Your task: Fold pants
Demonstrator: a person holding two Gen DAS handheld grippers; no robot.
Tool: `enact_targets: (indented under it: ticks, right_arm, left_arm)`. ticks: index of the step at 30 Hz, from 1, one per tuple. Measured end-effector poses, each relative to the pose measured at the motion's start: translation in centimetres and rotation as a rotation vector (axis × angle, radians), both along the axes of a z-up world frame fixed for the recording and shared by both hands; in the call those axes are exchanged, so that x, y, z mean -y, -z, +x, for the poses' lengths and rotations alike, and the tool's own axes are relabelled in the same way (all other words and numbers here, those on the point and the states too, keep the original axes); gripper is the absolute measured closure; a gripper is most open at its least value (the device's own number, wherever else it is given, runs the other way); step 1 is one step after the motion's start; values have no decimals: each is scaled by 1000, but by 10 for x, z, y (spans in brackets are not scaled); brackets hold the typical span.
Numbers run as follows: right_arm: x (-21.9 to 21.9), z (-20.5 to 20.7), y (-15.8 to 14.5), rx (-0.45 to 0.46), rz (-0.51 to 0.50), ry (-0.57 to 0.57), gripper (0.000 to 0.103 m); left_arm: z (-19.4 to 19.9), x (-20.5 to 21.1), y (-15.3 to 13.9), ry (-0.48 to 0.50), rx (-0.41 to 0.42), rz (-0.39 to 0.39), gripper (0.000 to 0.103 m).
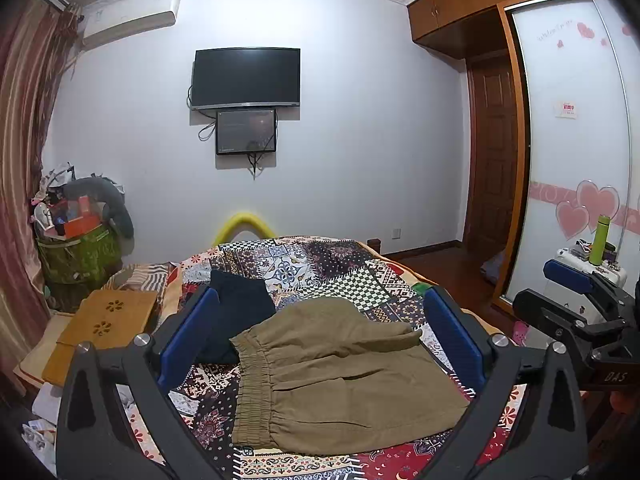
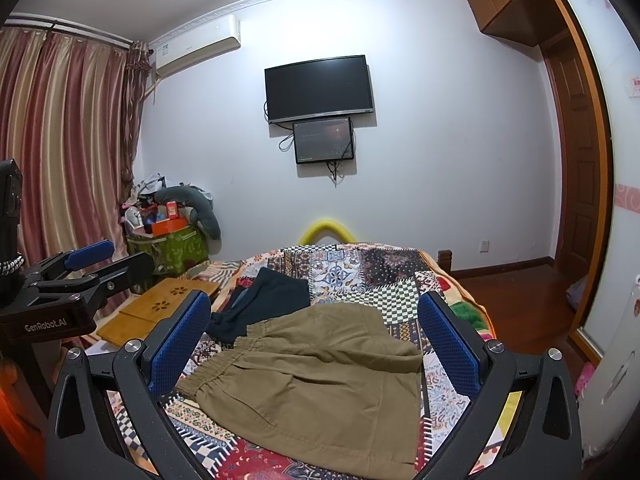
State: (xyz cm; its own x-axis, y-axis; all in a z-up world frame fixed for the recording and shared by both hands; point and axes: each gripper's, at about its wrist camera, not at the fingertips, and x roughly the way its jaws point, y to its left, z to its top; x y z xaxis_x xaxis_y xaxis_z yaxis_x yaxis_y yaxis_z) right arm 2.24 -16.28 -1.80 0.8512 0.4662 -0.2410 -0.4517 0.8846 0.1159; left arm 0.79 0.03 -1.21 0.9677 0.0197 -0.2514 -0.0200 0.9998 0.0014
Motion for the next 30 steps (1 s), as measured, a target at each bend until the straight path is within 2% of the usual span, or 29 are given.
enact_targets:
  ticks: [30]
  right_arm:
    - [0,2,0,-4,0,3,0]
  left_arm:
    - [1,0,-2,2,-2,-4,0]
